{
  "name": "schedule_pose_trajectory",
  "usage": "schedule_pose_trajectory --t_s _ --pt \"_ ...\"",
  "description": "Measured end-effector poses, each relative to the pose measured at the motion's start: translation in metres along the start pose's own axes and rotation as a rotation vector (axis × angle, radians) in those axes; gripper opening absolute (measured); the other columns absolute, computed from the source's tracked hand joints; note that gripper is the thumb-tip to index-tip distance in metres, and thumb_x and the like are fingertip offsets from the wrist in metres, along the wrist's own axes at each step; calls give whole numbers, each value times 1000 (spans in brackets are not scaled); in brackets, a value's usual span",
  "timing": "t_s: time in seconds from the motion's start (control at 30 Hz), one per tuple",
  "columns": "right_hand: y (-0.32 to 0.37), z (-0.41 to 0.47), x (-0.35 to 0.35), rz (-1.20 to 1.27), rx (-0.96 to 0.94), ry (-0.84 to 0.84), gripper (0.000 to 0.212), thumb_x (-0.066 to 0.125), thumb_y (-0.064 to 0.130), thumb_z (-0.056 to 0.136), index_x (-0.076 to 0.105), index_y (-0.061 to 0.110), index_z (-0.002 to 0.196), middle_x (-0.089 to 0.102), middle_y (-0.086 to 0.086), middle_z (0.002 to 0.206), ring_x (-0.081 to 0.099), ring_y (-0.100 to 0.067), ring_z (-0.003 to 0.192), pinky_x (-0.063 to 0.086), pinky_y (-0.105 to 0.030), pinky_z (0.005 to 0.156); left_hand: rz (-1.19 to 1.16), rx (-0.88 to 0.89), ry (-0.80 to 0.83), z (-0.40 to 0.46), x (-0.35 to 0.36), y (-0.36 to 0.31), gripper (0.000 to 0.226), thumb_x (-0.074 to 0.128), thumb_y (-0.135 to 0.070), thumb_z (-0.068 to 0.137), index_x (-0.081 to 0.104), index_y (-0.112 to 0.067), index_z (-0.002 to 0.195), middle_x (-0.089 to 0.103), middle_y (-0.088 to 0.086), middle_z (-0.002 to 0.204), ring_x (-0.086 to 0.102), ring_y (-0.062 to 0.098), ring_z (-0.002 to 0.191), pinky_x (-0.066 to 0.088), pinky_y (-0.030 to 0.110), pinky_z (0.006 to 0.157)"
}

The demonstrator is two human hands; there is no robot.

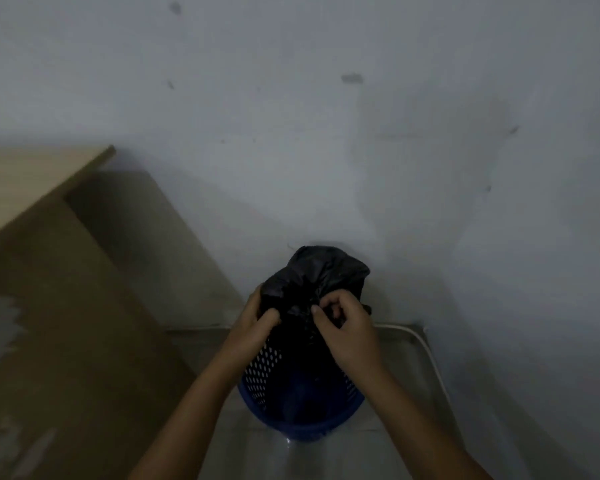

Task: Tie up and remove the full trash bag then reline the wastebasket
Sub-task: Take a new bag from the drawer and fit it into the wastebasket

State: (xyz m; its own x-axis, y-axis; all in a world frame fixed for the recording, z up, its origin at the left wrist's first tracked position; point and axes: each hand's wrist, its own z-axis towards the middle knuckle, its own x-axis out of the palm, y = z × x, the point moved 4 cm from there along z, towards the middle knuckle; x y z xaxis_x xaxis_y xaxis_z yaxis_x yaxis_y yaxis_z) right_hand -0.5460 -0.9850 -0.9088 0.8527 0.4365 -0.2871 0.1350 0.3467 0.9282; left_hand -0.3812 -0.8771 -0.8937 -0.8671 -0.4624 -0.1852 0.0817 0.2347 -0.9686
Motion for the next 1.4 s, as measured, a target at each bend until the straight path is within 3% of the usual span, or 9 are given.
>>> schedule_pose_trajectory --t_s 0.27,0.37,0.47,0.63,0.8,0.97,1.2,1.3,1.4 --pt "-74 -9 50 -78 -140 235 69 76 50 94 50 30 155 51 12 122 53 3 117 45 -11 103 125 292 -122 27 2 60 14 58 -24 108 66 -22 119 74 -6 111 70 13 109 58 30 92" --pt "-78 -1 56 -272 -314 314 48 76 34 95 61 27 139 55 14 120 56 1 111 51 -22 96 74 269 -229 23 -3 70 18 53 -29 109 70 -28 112 76 -13 103 71 7 104 55 24 86" --pt "-65 1 48 -224 -375 76 19 69 24 97 70 27 116 63 13 111 60 -9 107 54 -36 92 21 222 -267 5 -10 73 22 47 -44 109 67 -38 116 71 -21 105 67 -5 98 53 11 81" --pt "-33 -6 37 -169 -353 -42 67 69 64 93 49 34 150 45 11 137 45 -13 134 42 -35 114 -238 14 -335 -8 -34 65 75 38 -77 97 57 -25 147 68 6 133 68 23 114 56 45 105" --pt "-21 -22 36 -256 -452 90 97 76 72 82 32 37 161 32 12 155 33 -12 147 33 -36 121 -499 -41 -303 -13 -37 46 79 34 -75 100 52 -18 152 66 11 137 70 25 108 62 42 94" --pt "-22 -39 16 -260 -630 -277 69 67 64 93 55 15 141 46 -4 141 47 -24 133 42 -52 112 -636 -48 -253 -21 -27 44 78 31 -74 101 47 -21 155 64 15 139 69 30 113 66 41 79" --pt "-45 -35 14 -371 -706 -24 59 71 42 94 60 14 144 64 -4 131 60 -20 117 52 -48 102 -703 -102 -230 -22 -18 47 78 31 -83 95 59 -27 143 67 9 134 67 29 117 65 40 72" --pt "-49 -32 8 -275 -628 -105 30 66 29 99 69 12 124 72 -4 108 63 -16 96 58 -52 82 -605 -132 -240 -22 -16 52 80 57 -82 86 62 -22 140 72 9 119 68 21 90 58 31 64" --pt "-36 -30 -2 -52 -426 -94 10 73 25 101 67 18 106 72 6 90 67 -10 81 58 -32 69 -477 -61 -333 -18 -22 59 71 71 -59 92 55 -12 144 71 21 111 69 14 72 55 24 54"
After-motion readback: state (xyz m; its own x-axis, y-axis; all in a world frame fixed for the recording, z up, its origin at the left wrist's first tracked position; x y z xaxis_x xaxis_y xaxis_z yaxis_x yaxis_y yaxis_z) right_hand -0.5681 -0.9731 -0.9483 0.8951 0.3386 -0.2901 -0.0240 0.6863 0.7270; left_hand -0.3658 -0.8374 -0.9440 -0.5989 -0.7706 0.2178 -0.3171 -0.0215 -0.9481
